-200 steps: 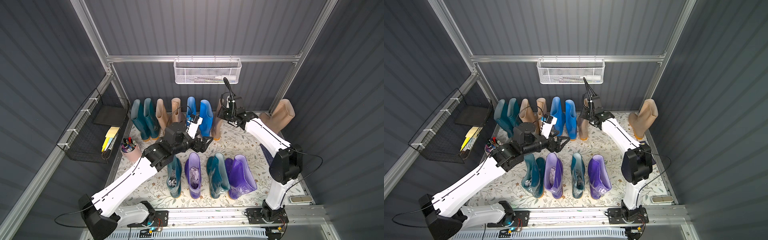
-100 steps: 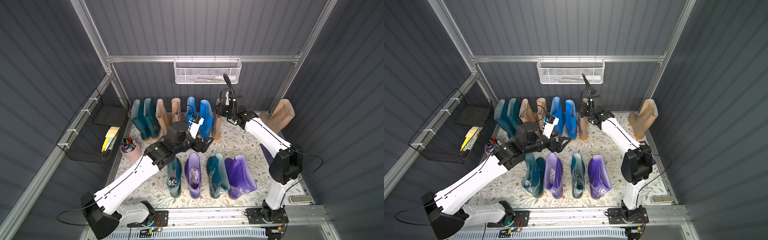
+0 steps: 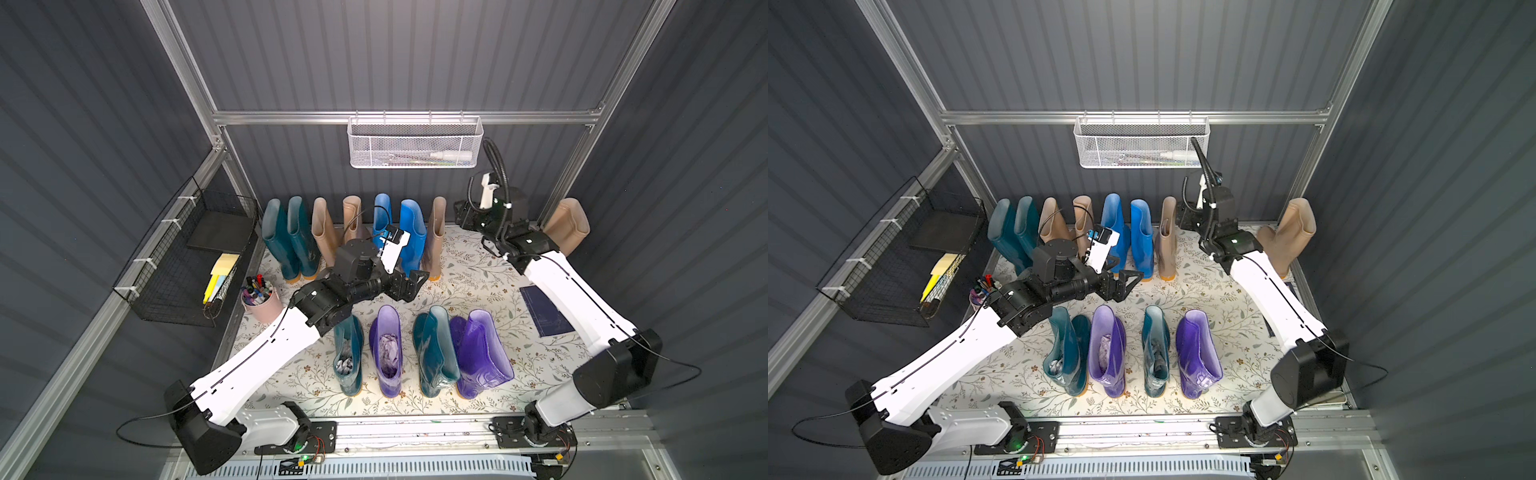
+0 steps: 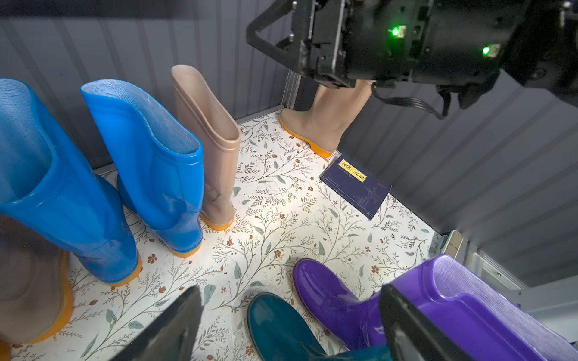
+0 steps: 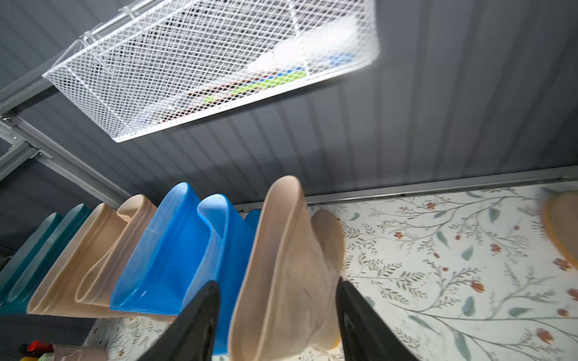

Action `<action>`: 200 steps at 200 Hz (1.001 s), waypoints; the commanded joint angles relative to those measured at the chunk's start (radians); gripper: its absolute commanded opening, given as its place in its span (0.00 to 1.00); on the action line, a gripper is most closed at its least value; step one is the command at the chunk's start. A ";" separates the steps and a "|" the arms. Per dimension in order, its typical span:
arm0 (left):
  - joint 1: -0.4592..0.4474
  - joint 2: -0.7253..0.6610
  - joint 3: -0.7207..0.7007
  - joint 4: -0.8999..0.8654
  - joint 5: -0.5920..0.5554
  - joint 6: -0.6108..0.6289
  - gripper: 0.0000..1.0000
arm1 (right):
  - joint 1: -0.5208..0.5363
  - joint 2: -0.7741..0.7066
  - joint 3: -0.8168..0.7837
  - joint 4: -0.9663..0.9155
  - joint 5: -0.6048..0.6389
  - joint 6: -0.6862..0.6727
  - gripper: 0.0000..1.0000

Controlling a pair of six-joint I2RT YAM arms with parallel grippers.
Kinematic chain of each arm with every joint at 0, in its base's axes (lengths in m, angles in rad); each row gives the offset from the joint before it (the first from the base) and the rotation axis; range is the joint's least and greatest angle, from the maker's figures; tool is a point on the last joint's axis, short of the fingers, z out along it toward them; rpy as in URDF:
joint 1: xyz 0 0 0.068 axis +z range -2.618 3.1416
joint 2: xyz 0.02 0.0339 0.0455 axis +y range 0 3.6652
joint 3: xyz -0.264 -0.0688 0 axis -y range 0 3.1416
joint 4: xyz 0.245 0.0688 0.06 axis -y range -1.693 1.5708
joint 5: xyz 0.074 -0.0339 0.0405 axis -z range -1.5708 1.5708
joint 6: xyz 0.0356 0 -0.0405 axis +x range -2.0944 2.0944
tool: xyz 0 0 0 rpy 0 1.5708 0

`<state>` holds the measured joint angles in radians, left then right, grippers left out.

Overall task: Match and arrange rain boots in pairs
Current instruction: Move the rain boot to the center of the board, then pair a pair of rain boots at the center of the board.

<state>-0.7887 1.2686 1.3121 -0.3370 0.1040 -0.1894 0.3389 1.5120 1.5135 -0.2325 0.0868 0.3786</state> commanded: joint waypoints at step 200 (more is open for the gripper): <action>0.000 0.023 -0.006 0.029 0.027 0.031 0.90 | -0.897 -0.377 -0.504 0.127 -0.423 -0.134 0.78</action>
<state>-0.7887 1.3071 1.3121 -0.3176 0.1329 -0.1707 -0.5076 1.0874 0.9855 -0.1852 -0.1982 0.2745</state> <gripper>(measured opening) 0.902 0.783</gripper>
